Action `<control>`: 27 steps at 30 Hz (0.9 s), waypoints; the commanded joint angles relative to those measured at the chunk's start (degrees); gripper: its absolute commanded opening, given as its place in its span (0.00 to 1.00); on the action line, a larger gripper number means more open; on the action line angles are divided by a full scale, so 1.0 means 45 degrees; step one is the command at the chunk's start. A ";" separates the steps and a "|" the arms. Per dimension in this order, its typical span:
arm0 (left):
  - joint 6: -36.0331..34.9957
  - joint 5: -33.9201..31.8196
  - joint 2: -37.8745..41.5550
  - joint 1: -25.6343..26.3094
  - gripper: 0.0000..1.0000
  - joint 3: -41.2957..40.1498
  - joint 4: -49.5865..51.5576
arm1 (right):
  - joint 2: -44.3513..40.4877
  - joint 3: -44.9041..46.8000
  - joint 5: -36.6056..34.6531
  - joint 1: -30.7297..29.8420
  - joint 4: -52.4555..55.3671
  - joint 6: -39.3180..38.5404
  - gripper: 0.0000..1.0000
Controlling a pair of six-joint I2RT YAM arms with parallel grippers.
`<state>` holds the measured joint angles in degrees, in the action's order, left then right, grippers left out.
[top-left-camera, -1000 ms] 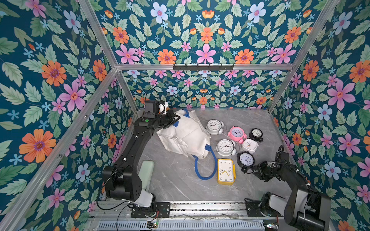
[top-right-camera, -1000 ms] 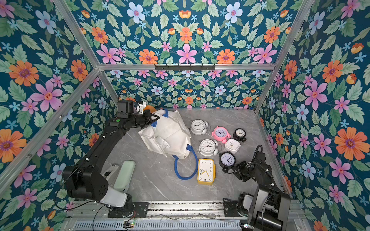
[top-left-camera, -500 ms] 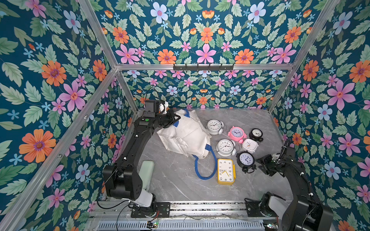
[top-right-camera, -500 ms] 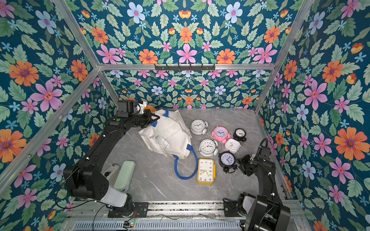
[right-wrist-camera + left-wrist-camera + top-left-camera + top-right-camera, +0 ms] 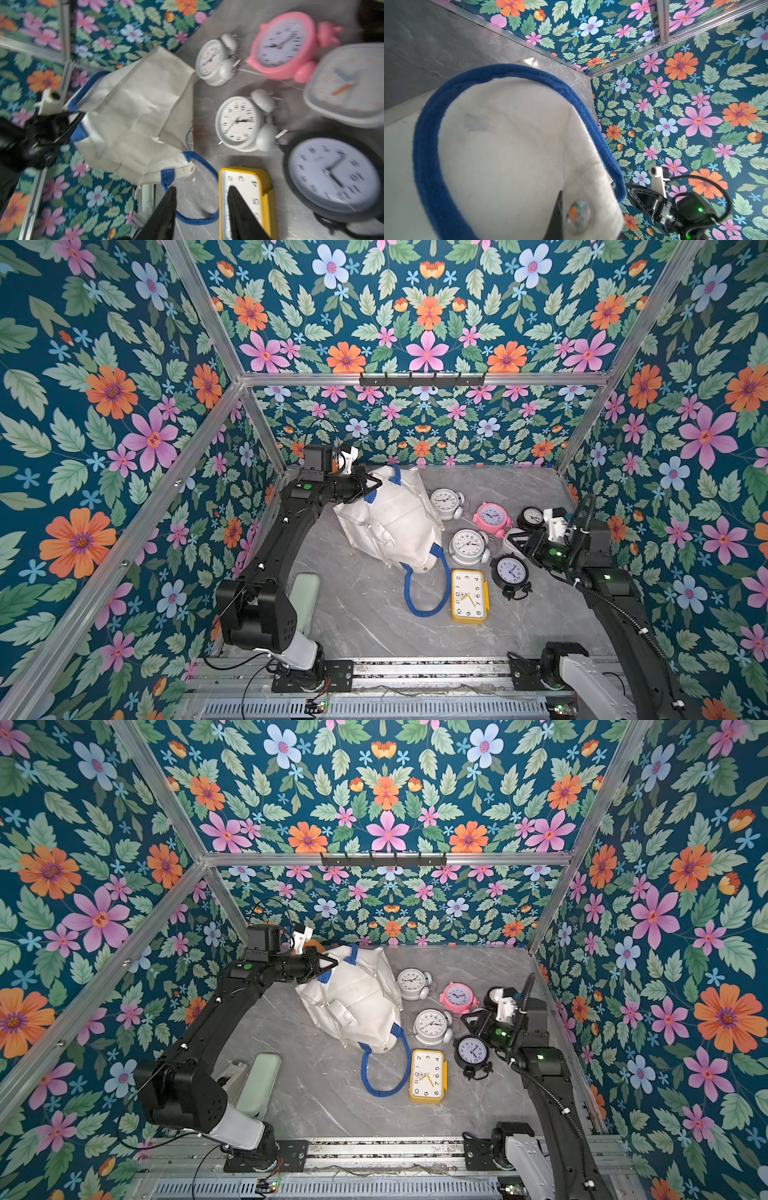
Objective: Take the alarm clock out of the canvas bag
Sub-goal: Pick up the alarm from the canvas bag.
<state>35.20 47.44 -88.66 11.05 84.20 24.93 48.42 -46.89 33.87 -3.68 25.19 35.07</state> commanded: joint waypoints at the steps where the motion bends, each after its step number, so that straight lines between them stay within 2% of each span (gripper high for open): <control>1: -0.0244 0.1075 -0.0025 0.0059 0.00 -0.0001 -0.1038 | 0.0272 -0.0756 -0.1262 -0.2209 -0.2067 -0.1101 0.41; 7: -0.0283 0.1392 -0.0063 0.0139 0.00 -0.0020 -0.1203 | 0.1883 -0.2127 -0.4148 -0.7782 -0.3185 -0.4165 0.41; 10: -0.0283 0.1430 0.0013 0.0252 0.00 -0.0115 -0.1243 | 0.3255 -0.2871 -0.4737 -0.9274 -0.3482 -0.4918 0.41; 17: -0.0115 0.1320 0.0004 0.0456 0.00 -0.0225 -0.1298 | 0.5556 -0.3964 -0.4917 -1.0552 -0.4286 -0.5567 0.39; 27: 0.0907 0.0596 0.0002 0.0599 0.00 -0.0237 -0.1510 | 0.7388 -0.4001 -0.6004 -1.0666 -0.5223 -0.5711 0.35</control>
<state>37.43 49.52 -88.99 13.47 82.96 21.85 80.38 -65.47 9.85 -51.59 5.28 10.79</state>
